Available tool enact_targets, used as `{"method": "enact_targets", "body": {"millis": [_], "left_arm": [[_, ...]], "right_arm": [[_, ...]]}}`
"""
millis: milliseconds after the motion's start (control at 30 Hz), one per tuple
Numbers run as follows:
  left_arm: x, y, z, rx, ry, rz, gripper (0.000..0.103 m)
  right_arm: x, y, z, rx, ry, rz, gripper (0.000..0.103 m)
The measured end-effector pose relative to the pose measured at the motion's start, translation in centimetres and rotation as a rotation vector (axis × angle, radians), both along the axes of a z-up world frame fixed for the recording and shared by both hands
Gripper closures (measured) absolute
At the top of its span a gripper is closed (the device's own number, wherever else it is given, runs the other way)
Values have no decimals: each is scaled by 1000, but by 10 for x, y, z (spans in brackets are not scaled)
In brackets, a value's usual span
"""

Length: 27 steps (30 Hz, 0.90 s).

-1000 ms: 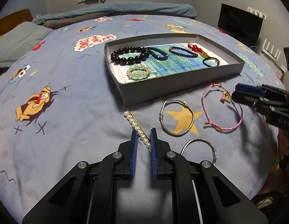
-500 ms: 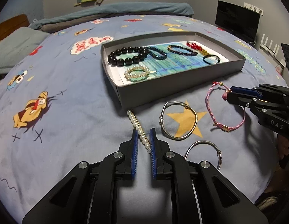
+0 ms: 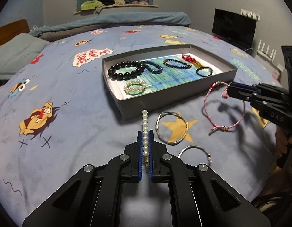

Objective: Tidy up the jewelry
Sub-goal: 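Grasp the pearl hair pin with left tool while right tool grasps pink string bracelet, then lower the pearl pin and pink bracelet into the grey tray and open both tools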

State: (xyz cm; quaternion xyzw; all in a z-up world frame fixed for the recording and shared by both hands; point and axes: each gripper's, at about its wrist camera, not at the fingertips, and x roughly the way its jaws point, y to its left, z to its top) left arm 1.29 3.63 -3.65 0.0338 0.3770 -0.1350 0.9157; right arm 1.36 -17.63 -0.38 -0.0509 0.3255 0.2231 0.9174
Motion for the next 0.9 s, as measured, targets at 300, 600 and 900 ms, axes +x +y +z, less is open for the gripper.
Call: {"method": "enact_targets", "body": {"millis": [300, 600, 900], "left_arm": [[4, 4, 37, -39, -56, 5, 97], [43, -8, 66, -53, -85, -27, 97], [94, -40, 43, -42, -8, -41, 97]], "right_arm": [[4, -9, 34, 46, -63, -35, 87], [28, -15, 75, 68, -170, -84, 87], [70, -7, 57, 165, -98, -68, 87]]}}
